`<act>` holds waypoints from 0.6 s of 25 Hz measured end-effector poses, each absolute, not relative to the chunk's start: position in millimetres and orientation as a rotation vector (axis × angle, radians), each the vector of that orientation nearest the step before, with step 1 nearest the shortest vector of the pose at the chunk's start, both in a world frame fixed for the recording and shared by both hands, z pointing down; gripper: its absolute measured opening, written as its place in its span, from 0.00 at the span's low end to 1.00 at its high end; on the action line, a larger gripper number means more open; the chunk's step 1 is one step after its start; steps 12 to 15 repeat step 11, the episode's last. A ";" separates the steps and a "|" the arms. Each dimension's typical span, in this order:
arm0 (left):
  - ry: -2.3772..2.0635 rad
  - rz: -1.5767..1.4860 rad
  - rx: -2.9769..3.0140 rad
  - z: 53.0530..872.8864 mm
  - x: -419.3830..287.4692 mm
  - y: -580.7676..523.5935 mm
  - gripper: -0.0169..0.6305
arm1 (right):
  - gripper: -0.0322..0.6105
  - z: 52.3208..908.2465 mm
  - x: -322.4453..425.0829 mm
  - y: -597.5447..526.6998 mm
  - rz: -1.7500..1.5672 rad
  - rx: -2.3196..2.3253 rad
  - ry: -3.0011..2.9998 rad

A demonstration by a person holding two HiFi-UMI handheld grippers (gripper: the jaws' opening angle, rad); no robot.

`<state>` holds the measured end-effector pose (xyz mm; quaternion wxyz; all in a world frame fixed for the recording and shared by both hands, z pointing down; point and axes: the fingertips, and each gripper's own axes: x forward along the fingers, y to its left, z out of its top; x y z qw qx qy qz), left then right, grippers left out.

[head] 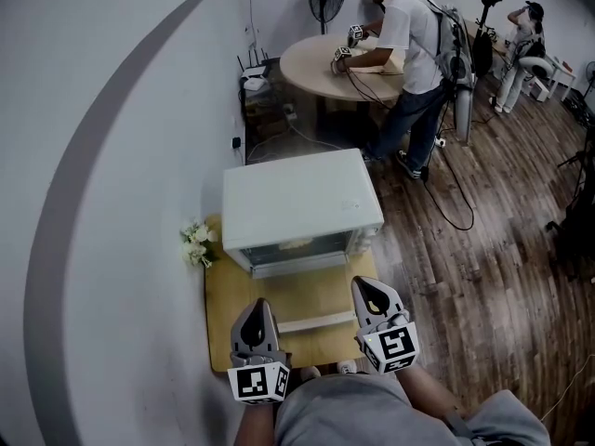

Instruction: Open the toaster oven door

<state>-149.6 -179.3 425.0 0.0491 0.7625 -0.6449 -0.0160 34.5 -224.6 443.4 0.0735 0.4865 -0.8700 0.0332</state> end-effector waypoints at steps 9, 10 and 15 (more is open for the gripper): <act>-1.966 -0.055 2.331 425.1 -154.4 -186.0 0.03 | 0.05 441.3 29.8 -228.2 0.070 1.465 -2.603; -1.965 -0.056 2.332 425.4 -154.8 -186.7 0.03 | 0.05 441.7 29.4 -228.5 0.070 1.467 -2.602; -1.964 -0.056 2.333 425.6 -155.2 -187.4 0.03 | 0.05 442.1 29.0 -228.9 0.070 1.469 -2.600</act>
